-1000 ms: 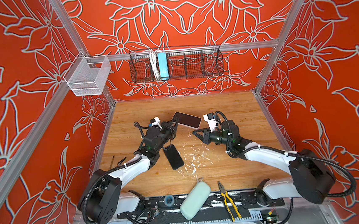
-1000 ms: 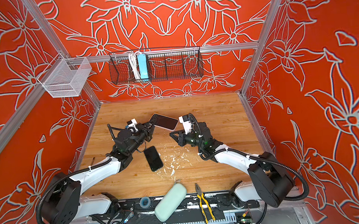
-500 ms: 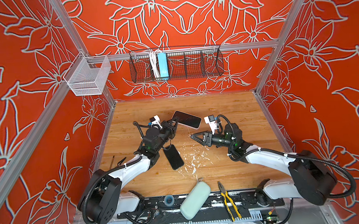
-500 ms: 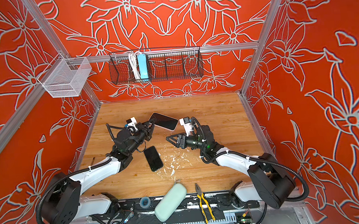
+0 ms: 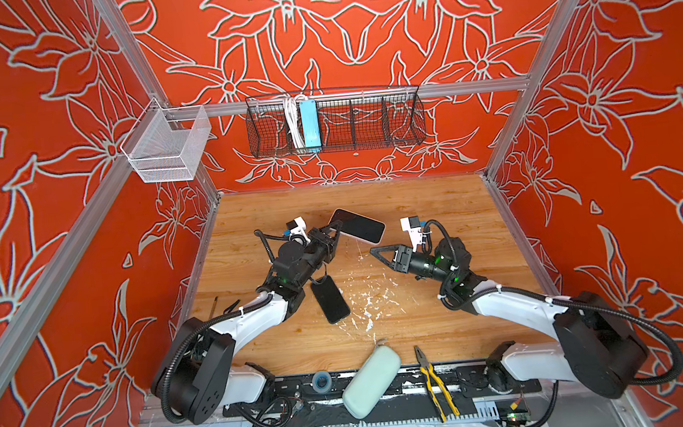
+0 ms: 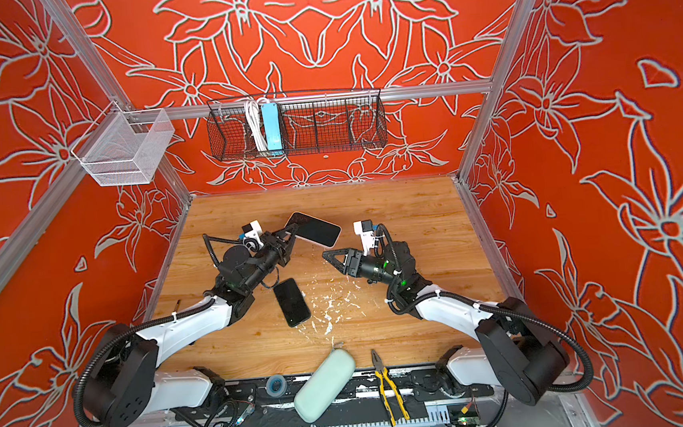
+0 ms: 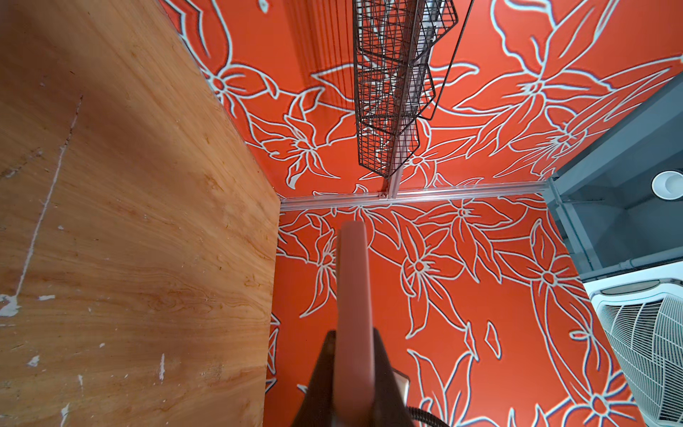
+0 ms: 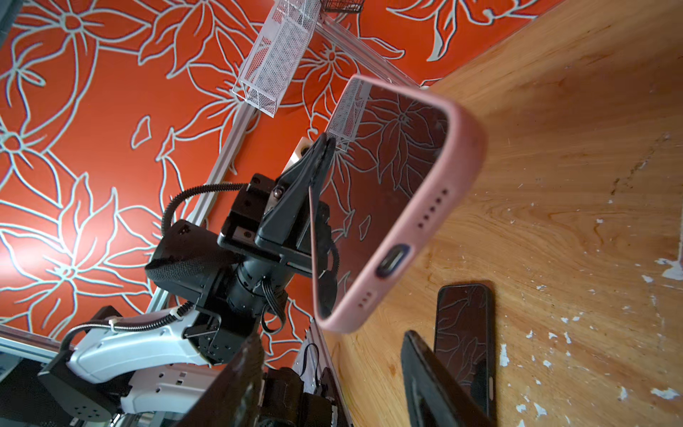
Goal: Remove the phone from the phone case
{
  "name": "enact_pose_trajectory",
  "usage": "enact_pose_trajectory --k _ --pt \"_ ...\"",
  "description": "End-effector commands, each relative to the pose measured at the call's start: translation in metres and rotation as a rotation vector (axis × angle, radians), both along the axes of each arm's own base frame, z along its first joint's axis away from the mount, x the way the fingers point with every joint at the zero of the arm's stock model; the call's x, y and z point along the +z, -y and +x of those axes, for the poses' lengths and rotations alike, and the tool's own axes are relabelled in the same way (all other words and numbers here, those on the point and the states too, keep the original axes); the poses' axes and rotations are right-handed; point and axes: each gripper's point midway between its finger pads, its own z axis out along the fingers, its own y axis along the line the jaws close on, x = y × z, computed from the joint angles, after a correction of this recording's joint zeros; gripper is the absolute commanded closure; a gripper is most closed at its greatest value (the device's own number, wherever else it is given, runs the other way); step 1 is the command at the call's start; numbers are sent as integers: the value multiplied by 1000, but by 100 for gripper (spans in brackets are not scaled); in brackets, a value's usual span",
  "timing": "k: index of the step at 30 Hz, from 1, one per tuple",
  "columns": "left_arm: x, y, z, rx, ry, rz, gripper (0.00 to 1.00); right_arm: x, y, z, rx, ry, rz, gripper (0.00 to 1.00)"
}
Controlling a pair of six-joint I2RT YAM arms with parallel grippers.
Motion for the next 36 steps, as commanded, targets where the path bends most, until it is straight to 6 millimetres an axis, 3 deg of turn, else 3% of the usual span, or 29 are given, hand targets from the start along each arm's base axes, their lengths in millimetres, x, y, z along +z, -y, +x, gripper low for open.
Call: enact_pose_trajectory --k 1,6,12,22,36 --pt "45 2 -4 -13 136 -59 100 17 3 10 -26 13 101 40" --pt "43 1 -4 -8 132 -57 100 24 -4 18 -3 21 127 45" --pt "41 1 -4 -8 130 -55 100 28 -9 22 9 28 150 58" --pt "38 3 -1 -7 122 -57 100 30 -12 26 15 26 183 64" --pt "39 3 4 3 122 -57 100 29 -15 19 21 31 142 65"
